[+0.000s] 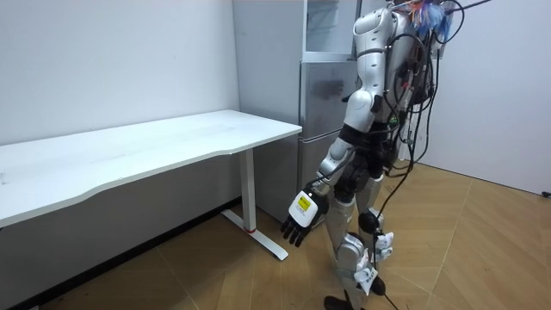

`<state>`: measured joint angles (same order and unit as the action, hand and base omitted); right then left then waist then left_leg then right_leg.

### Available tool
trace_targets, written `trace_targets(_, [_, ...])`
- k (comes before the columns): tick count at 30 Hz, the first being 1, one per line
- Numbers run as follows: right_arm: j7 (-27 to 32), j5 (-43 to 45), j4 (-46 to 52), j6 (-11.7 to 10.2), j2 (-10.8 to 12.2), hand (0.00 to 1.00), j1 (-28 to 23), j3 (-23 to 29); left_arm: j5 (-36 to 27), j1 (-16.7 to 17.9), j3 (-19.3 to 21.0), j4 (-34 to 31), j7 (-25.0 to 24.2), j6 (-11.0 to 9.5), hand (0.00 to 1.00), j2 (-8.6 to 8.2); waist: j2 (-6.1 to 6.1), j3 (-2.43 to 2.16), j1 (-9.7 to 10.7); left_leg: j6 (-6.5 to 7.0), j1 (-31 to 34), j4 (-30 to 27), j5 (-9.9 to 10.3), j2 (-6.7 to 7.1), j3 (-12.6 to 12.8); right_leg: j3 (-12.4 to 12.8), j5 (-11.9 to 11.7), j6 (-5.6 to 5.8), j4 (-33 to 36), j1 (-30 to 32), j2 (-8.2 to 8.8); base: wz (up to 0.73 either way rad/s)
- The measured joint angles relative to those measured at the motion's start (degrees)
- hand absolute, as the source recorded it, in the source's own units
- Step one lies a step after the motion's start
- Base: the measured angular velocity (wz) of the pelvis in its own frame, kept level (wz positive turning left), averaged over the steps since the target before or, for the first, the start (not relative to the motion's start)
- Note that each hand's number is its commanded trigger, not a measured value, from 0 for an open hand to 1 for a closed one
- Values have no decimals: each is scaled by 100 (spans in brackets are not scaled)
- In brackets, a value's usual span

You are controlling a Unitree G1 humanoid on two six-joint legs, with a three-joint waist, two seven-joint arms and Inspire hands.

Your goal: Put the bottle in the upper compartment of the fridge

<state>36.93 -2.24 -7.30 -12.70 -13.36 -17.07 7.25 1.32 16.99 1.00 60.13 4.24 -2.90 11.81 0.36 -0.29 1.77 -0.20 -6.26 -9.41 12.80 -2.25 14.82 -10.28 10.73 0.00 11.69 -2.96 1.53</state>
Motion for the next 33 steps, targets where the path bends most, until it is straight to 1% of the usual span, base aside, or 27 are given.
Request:
trace_targets(5, [32,-143,-794,-36,27,0,-67,-382,-80,4,-11,-28,75,-47,0,-3,-13,2,7,-1,-34,-2,-1,5,-3,4,0,0,-13,-55,2,0])
trace_targets(6, [29,-184,-968,-37,39,0,-116,-456,-83,8,-18,-45,129,-89,0,-4,-22,8,2,-1,-40,-4,-1,6,-4,17,0,0,-36,-92,3,4])
trace_targets(7, [29,-192,-1148,-37,40,0,-154,-548,-89,20,-24,-47,190,-128,0,-3,-22,4,-3,-1,-47,-9,0,9,-5,28,0,1,-109,-110,1,0])
trace_targets(9, [-1,-187,-1382,-40,64,0,-175,-654,-146,20,-59,-36,253,-131,0,-3,-20,6,-15,-1,-45,-11,0,10,-14,32,0,2,-106,-106,1,0])
trace_targets(11, [-17,-177,-1863,-72,81,0,-146,-748,-195,25,-77,-29,285,-133,0,-3,-1,11,-24,0,-44,-22,0,9,-19,11,0,1,-107,-112,2,2])
trace_targets(12, [-20,-175,-2327,-74,84,0,-103,-813,-197,26,-79,-21,289,-137,0,-10,-1,6,-40,0,-47,-21,0,10,-30,-15,1,3,-107,-118,5,7])
trace_targets(13, [-41,-178,-2709,-42,97,0,-85,-856,-197,23,-80,2,289,-139,0,-31,4,6,-66,0,-48,-21,0,13,-61,-42,1,3,-107,-116,11,8])
trace_targets(16, [-145,-156,-3296,-24,188,0,-101,-864,-189,35,-81,25,284,-138,0,-91,44,1,-57,0,-44,-23,0,14,-90,-74,2,3,-107,-111,17,5])
trace_targets(20, [-270,-147,-3642,-26,227,0,-97,-892,-190,28,-83,24,282,-139,0,-114,81,19,-61,0,-50,-25,-1,11,-94,-76,7,1,-108,-109,15,0])
trace_targets(24, [-557,-167,-3914,-23,227,0,-84,-982,-204,-32,-136,14,228,-201,0,-118,35,26,-64,0,-34,-27,-1,16,-92,-81,31,9,-94,-112,36,0])
trace_targets(26, [-786,-200,-4016,5,233,0,-82,-1088,-190,-10,-139,14,225,-205,0,-138,23,45,-69,0,-39,-22,-1,17,-87,-75,31,10,-105,-116,33,0])
trace_targets(30, [-1491,-211,-4446,150,319,0,54,-1170,-154,-8,-191,24,150,-197,0,-187,-60,64,-65,0,-25,-22,0,20,-107,-97,30,10,-127,-111,27,1])
trace_targets(33, [-1948,-303,-4836,247,379,0,176,-1167,-97,23,-218,24,131,-196,0,-185,-62,62,-54,0,-22,-23,0,29,-144,-114,30,10,-119,-125,29,5])
